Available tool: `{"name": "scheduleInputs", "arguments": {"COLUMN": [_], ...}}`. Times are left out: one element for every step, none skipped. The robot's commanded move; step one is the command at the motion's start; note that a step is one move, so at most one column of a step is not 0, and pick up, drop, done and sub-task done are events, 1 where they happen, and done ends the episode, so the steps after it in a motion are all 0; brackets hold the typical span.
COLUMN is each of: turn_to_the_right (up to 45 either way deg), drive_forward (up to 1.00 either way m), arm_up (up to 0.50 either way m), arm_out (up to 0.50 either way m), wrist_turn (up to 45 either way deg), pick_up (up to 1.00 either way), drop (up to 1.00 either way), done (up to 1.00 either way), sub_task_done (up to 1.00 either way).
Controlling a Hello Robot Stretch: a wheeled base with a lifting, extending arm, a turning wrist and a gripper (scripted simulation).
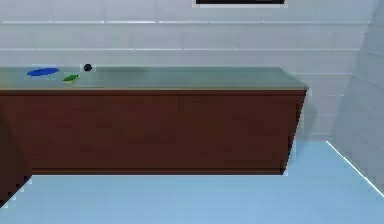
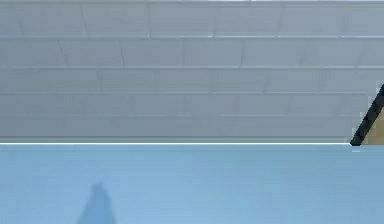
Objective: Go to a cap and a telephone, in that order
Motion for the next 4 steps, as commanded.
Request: {"name": "scheduleInputs", "arguments": {"turn_to_the_right": [-45.0,-45.0,-45.0,-12.0], "drive_forward": [0.00,0.00,0.00,0.00], "arm_up": [0.00,0.00,0.00,0.00], "arm_out": [0.00,0.00,0.00,0.00], "wrist_turn": [0.0,0.0,0.0,0.0], "pick_up": [0.00,0.00,0.00,0.00], "drop": [0.00,0.00,0.00,0.00], "done": [0.00,0.00,0.00,0.00], "sub_task_done": [0.00,0.00,0.00,0.00]}}
